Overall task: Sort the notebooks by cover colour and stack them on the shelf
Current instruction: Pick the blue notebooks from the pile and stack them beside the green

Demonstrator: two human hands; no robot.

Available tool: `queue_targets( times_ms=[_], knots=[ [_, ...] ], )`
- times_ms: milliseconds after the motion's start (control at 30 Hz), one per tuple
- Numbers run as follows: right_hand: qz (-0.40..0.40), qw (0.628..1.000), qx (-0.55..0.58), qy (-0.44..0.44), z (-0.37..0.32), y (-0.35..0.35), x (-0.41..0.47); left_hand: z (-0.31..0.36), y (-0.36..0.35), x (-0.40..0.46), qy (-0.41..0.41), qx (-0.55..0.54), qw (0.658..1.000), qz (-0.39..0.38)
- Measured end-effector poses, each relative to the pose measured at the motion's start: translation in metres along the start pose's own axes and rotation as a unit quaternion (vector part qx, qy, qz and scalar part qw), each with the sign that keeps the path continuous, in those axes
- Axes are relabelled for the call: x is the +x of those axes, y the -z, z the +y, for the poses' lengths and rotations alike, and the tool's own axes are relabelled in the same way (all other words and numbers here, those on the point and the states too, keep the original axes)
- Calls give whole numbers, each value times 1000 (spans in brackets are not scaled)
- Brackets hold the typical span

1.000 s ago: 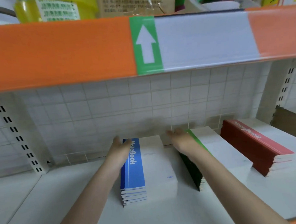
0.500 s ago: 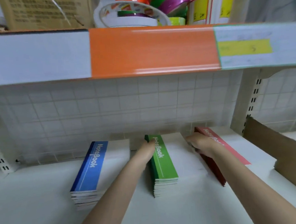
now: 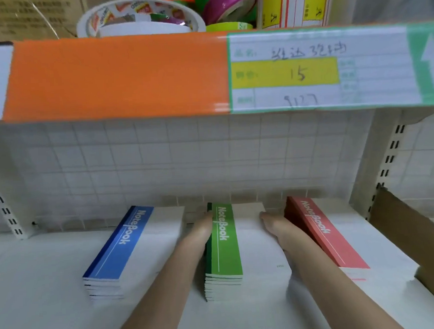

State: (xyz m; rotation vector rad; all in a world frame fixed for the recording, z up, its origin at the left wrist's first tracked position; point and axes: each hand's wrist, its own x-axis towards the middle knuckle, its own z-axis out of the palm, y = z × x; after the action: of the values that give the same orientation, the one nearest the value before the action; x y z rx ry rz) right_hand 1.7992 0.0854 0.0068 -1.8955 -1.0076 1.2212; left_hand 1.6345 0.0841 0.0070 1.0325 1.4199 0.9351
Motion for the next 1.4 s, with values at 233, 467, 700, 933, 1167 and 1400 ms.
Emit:
queue_targets(
  times_ms=[233,467,700,933,1167,1400],
  knots=[
    [-7,1000,17,3,-1,-2,1,0,-2,5,9,16,1000,11],
    [-24,1000,9,1,-3,0,-7,1,0,1,12,-3,1000,0],
    [-17,998,52,15,-8,10,-18,-2,5,-7,9,-97,995,-16],
    [-26,998,50,24,20,6,-27,-26,8,-17,54,-118,990,-45],
    [-44,993,111,3,20,6,-31,-29,5,-21,85,-142,986,-18],
    [-65,988,138,11,21,8,-40,-29,6,-26,59,-155,985,-37]
  ],
)
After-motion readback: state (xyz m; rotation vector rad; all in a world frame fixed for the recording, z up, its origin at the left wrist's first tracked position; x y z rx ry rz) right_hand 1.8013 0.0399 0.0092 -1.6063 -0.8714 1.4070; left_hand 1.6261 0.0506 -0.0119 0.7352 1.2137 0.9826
